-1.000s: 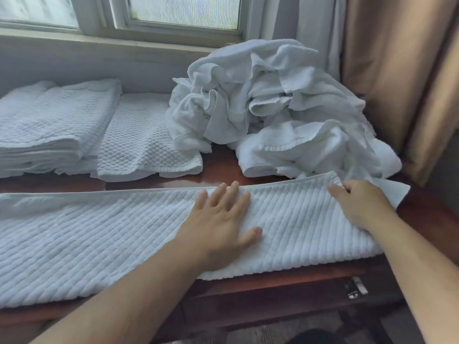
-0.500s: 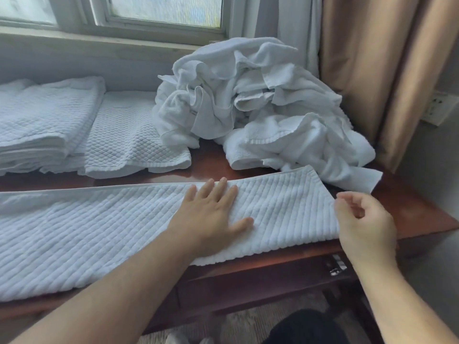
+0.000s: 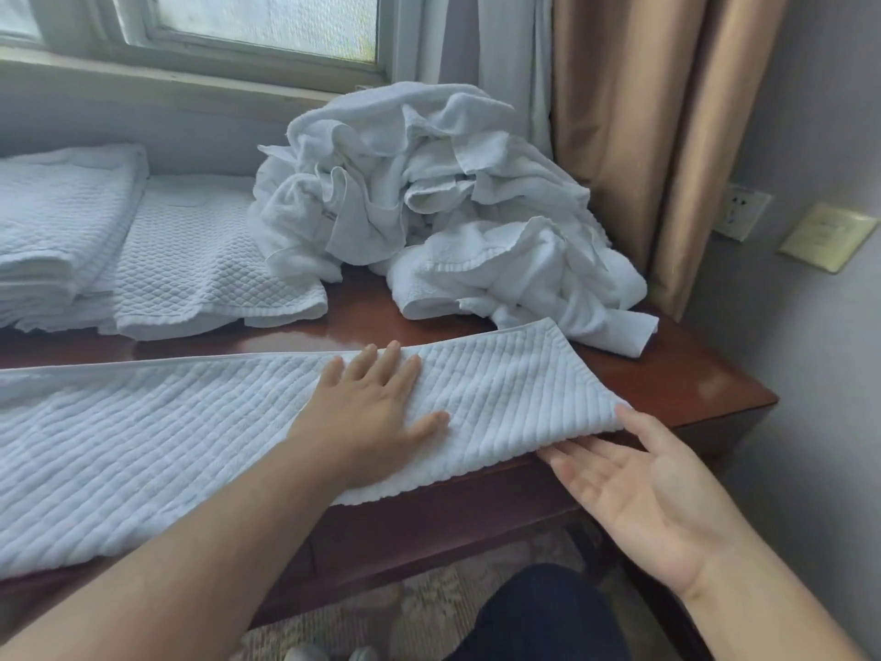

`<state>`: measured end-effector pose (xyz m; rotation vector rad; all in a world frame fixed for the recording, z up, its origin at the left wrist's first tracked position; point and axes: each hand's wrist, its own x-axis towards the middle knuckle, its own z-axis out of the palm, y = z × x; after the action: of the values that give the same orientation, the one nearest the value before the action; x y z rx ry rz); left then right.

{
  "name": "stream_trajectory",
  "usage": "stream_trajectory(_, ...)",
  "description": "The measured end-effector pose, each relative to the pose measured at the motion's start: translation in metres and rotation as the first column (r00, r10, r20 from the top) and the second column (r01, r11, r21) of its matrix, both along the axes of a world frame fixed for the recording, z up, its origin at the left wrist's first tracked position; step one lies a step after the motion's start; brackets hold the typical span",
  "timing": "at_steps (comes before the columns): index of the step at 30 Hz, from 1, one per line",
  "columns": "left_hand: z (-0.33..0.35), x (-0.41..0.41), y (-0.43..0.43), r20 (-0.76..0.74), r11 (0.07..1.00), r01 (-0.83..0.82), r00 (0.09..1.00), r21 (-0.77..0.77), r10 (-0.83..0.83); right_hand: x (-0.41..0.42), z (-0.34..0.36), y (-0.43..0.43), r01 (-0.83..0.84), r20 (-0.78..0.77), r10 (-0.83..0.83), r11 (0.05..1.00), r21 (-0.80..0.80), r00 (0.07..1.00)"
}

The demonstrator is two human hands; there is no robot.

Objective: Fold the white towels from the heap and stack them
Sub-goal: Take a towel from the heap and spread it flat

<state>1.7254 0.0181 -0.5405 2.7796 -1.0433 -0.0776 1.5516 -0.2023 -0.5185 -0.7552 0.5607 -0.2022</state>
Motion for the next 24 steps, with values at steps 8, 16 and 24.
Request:
stream_trajectory(8,-0.002,-0.006,0.003,0.036,0.988,0.011,0.999,-0.152,-0.006,0.050,-0.004,0.011,0.282,-0.050,-0.312,0.908,-0.311,0.949)
stream_trajectory(16,0.046,0.019,0.048,-0.795,0.478,-0.650,0.571,-0.591,-0.207,0.076,0.033,0.085,0.312,0.312,-0.001,-0.023,-0.950,0.950)
stream_trajectory(24,0.093,0.041,0.155,-0.793,0.687,-0.596,0.608,-0.415,0.049,0.118,0.045,0.212,0.239,-0.044,0.530,-0.454,-0.858,0.847)
